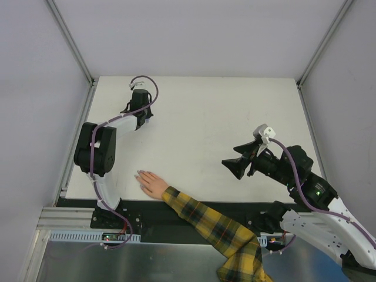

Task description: Paint the nails

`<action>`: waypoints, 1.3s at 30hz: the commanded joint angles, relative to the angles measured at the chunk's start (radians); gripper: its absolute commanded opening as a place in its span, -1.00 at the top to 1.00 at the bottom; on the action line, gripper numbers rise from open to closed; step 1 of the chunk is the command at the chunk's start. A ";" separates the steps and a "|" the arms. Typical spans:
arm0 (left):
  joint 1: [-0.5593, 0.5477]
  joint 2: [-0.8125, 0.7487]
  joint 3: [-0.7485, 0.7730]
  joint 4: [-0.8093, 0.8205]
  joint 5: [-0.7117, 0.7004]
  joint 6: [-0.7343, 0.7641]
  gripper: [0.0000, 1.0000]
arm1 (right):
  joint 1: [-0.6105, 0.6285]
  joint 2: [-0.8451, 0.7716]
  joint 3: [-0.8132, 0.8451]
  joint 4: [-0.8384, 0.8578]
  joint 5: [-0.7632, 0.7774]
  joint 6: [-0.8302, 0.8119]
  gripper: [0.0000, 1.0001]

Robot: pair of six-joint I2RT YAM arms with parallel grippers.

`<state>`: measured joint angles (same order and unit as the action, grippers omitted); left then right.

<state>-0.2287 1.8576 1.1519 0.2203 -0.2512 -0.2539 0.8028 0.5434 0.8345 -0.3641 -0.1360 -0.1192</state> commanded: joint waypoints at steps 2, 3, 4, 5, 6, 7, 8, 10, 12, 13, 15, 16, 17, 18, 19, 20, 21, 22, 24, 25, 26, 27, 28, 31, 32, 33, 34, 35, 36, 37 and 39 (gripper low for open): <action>0.011 0.028 0.088 -0.094 -0.016 -0.050 1.00 | -0.001 0.001 -0.006 0.016 0.019 0.020 -0.45; 0.011 0.032 0.098 -0.101 -0.017 -0.053 1.00 | -0.001 0.004 -0.005 0.017 0.018 0.023 -0.44; 0.011 0.034 0.103 -0.107 -0.022 -0.057 1.00 | 0.001 0.004 -0.002 0.017 0.016 0.024 -0.45; 0.011 0.041 0.106 -0.116 -0.022 -0.064 1.00 | 0.001 0.010 -0.002 0.017 0.015 0.024 -0.44; 0.011 0.046 0.112 -0.119 -0.020 -0.067 1.00 | 0.001 0.013 0.000 0.022 0.013 0.026 -0.45; 0.011 0.049 0.115 -0.124 -0.016 -0.070 1.00 | 0.001 0.016 0.002 0.024 0.013 0.026 -0.44; 0.011 0.057 0.120 -0.133 -0.016 -0.077 1.00 | 0.001 0.018 0.000 0.025 0.013 0.027 -0.44; 0.011 0.063 0.134 -0.154 -0.019 -0.087 1.00 | -0.001 0.020 0.003 0.027 0.012 0.029 -0.44; 0.011 0.071 0.144 -0.171 -0.023 -0.094 1.00 | 0.001 0.020 0.005 0.027 0.013 0.029 -0.44; 0.011 0.072 0.149 -0.176 -0.026 -0.099 1.00 | -0.001 0.020 0.005 0.027 0.013 0.030 -0.44; 0.011 0.077 0.154 -0.182 -0.033 -0.104 1.00 | 0.001 0.021 0.003 0.027 0.015 0.029 -0.45; 0.011 0.078 0.155 -0.183 -0.034 -0.105 1.00 | -0.001 0.020 0.003 0.025 0.015 0.030 -0.44; 0.011 0.078 0.155 -0.185 -0.037 -0.111 1.00 | 0.001 0.021 0.002 0.027 0.016 0.030 -0.44; 0.011 0.078 0.155 -0.187 -0.040 -0.114 1.00 | -0.001 0.023 0.003 0.027 0.016 0.030 -0.45; 0.011 0.080 0.154 -0.187 -0.040 -0.119 1.00 | 0.001 0.024 0.003 0.028 0.016 0.030 -0.44; 0.011 0.078 0.154 -0.187 -0.040 -0.125 1.00 | -0.001 0.024 0.003 0.028 0.015 0.030 -0.44; 0.011 0.080 0.154 -0.187 -0.036 -0.127 1.00 | 0.001 0.026 0.003 0.028 0.015 0.030 -0.44; 0.011 0.081 0.155 -0.188 -0.034 -0.128 1.00 | 0.001 0.026 0.003 0.030 0.016 0.030 -0.44; 0.011 0.083 0.157 -0.188 -0.034 -0.130 0.98 | 0.001 0.029 0.002 0.028 0.018 0.030 -0.44; 0.011 0.083 0.155 -0.188 -0.034 -0.134 0.96 | -0.001 0.029 0.002 0.028 0.016 0.030 -0.45; 0.011 0.083 0.155 -0.188 -0.034 -0.136 0.95 | -0.001 0.027 0.002 0.027 0.016 0.030 -0.45; 0.012 0.083 0.157 -0.190 -0.034 -0.136 0.94 | 0.001 0.029 0.003 0.027 0.016 0.030 -0.44; 0.011 0.083 0.155 -0.190 -0.037 -0.137 0.91 | -0.001 0.029 0.003 0.027 0.015 0.030 -0.45; 0.011 0.083 0.155 -0.190 -0.037 -0.137 0.82 | -0.001 0.027 0.006 0.025 0.016 0.029 -0.45; 0.011 0.083 0.155 -0.190 -0.036 -0.137 0.81 | 0.001 0.030 0.006 0.024 0.016 0.029 -0.45; 0.011 0.083 0.155 -0.190 -0.033 -0.137 0.80 | 0.001 0.032 0.008 0.027 0.015 0.029 -0.45; 0.011 0.083 0.155 -0.190 -0.033 -0.136 0.78 | 0.001 0.032 0.006 0.027 0.015 0.029 -0.45; 0.011 0.083 0.154 -0.190 -0.033 -0.137 0.77 | 0.001 0.033 0.006 0.028 0.013 0.029 -0.45; 0.011 0.083 0.154 -0.190 -0.034 -0.137 0.77 | 0.001 0.036 0.006 0.027 0.013 0.029 -0.45; 0.011 0.083 0.154 -0.191 -0.036 -0.137 0.76 | 0.001 0.036 0.005 0.028 0.013 0.029 -0.45; 0.009 0.084 0.155 -0.191 -0.033 -0.137 0.70 | -0.001 0.038 0.005 0.030 0.012 0.030 -0.45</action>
<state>-0.2207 1.9282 1.2732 0.0544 -0.2680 -0.3786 0.8028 0.5747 0.8295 -0.3637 -0.1345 -0.1047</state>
